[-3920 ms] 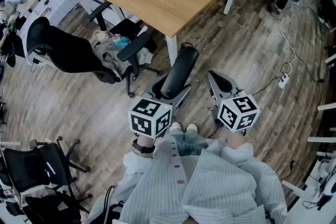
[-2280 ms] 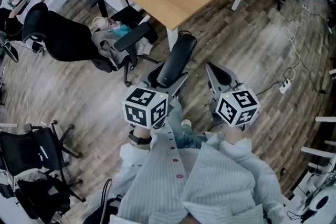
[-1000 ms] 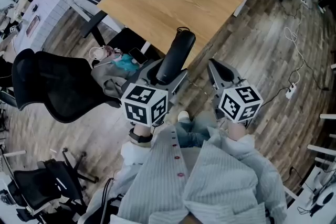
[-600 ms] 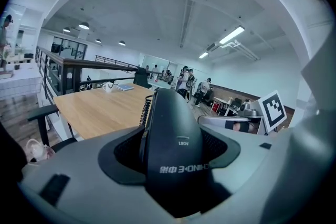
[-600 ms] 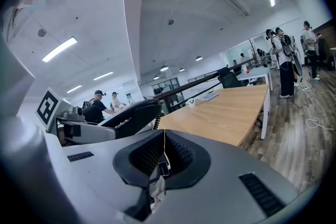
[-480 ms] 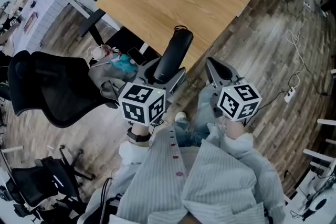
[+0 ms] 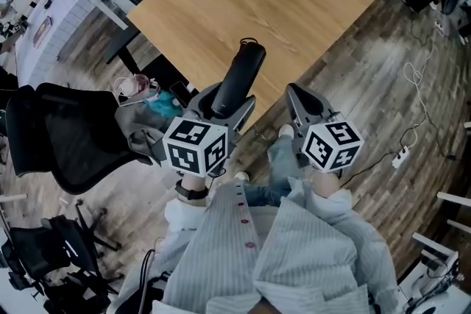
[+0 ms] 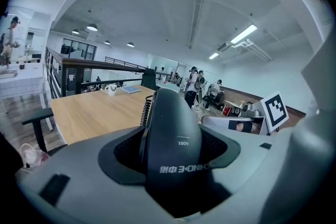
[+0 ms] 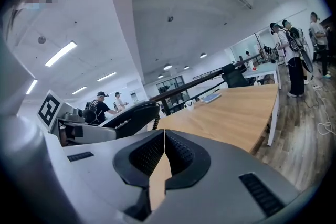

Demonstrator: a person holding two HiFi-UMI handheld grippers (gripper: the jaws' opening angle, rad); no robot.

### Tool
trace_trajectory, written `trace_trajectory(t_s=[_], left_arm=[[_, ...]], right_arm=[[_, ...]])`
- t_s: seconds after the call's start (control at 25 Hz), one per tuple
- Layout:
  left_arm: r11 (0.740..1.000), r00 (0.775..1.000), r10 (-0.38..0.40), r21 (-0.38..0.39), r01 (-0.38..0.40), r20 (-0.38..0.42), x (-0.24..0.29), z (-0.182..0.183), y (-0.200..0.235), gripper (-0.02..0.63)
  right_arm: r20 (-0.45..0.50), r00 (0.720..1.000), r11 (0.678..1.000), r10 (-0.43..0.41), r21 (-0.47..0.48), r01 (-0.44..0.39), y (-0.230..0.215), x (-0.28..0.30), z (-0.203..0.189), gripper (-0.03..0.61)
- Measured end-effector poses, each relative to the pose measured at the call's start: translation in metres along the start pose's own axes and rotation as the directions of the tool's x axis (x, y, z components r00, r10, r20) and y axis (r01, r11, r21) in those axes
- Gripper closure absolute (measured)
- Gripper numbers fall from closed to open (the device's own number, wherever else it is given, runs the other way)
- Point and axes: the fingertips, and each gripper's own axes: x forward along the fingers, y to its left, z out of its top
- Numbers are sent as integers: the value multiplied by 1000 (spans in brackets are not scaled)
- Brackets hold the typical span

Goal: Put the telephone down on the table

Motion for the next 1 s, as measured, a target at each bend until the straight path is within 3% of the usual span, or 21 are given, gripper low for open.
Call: trace_trajectory(t_s=[0.52, 1.0], left_arm=[[985, 984, 162, -66, -157, 79, 118, 81, 4, 302], [963, 963, 256, -113, -246, 84, 156, 100, 24, 302]], right_arm=[[-53, 987, 985, 149, -77, -153, -112, 51, 88, 545], [-105, 965, 965, 240, -81, -249, -146, 94, 105, 545]])
